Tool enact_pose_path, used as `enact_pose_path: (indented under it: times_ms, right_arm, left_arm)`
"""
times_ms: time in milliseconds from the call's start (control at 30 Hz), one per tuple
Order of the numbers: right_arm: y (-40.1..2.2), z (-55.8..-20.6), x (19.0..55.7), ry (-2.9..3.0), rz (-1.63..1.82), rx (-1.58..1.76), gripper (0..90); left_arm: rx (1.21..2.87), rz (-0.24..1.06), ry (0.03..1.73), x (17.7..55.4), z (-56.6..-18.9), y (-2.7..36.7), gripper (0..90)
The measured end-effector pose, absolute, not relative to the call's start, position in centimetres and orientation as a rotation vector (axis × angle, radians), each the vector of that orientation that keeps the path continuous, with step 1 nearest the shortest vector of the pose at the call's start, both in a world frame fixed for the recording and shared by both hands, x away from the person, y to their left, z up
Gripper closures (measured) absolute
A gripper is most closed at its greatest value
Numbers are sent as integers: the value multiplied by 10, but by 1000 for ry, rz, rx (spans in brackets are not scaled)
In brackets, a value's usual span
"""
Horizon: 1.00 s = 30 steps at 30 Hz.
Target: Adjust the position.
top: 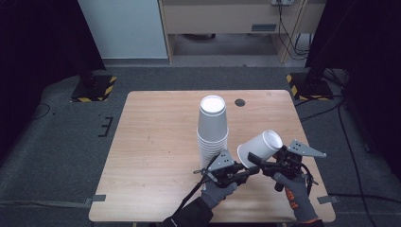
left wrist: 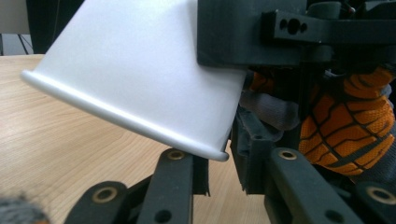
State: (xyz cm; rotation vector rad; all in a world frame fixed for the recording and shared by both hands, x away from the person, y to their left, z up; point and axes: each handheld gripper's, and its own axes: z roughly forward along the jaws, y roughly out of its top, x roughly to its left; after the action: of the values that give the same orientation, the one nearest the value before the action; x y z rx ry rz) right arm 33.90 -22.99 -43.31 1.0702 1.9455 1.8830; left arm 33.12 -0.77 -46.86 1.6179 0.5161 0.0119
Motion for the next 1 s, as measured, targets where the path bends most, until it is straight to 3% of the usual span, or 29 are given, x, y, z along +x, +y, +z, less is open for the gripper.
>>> enact_pose_path:
  times_ms: [533, 1000]
  right_arm:
    - [-237, -429, 339, 1894, 1927, 1072, 117]
    - [-240, -427, 339, 1854, 1991, 1094, 159]
  left_arm:
    - [1645, 10, 472, 328, -468, -9, 824]
    - [1599, -18, 481, 329, -467, -10, 774]
